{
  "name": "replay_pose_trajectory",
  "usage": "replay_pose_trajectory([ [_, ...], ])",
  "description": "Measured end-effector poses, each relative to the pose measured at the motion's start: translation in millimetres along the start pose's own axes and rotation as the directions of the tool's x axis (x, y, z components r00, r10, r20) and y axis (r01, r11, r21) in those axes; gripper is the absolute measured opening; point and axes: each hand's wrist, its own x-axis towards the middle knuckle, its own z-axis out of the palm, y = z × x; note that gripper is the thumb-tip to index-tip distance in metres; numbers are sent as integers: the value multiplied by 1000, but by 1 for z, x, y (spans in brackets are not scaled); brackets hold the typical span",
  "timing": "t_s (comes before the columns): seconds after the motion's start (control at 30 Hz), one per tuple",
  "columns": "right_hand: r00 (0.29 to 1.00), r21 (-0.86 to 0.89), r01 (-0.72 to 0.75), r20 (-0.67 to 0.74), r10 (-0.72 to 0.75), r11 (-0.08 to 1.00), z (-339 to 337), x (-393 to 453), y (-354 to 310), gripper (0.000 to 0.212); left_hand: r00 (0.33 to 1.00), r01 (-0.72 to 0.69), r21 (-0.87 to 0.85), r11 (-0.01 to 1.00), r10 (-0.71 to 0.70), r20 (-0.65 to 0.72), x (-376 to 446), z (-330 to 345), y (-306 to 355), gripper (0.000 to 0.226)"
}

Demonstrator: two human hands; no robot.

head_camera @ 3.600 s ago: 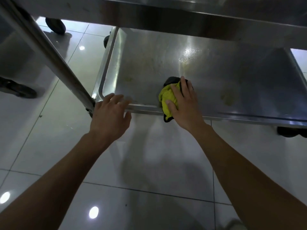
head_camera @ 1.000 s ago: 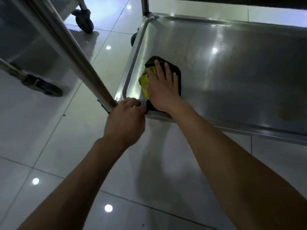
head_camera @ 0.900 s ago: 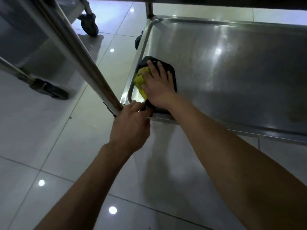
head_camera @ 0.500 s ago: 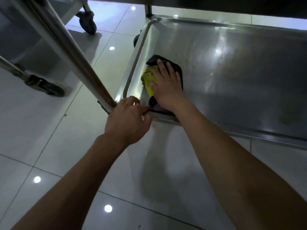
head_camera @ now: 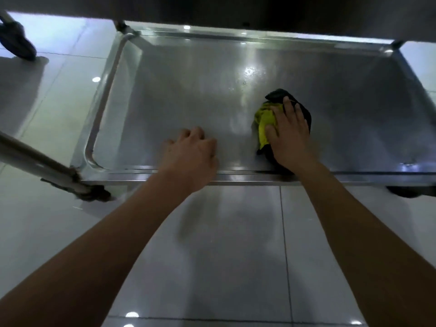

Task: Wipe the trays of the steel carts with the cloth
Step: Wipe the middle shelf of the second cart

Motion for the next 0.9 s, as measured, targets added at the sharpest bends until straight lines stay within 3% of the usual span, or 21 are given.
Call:
replay_pose_trajectory([
  [0.3,997,24,-82,-13,82,996,-13,-5,24,50,995,-84,-57,995,81,-59,-6,-3,-4,33],
  [0.43,998,24,-69,-9,69,997,-3,3,7,49,985,49,-19,999,-51,-164,-17,-13,-46,39],
  [0.57,1000,14,9,0,-9,1000,14,22,-45,49,968,206,14,978,-201,-149,-33,-20,-88,31],
  [0.77,976,21,199,84,-200,980,59,52,-163,52,981,169,11,986,-167,-97,-47,-18,-118,34],
  [0.9,958,69,246,133,-253,967,82,64,-216,51,966,240,-8,971,-240,-100,-54,-14,-141,42],
])
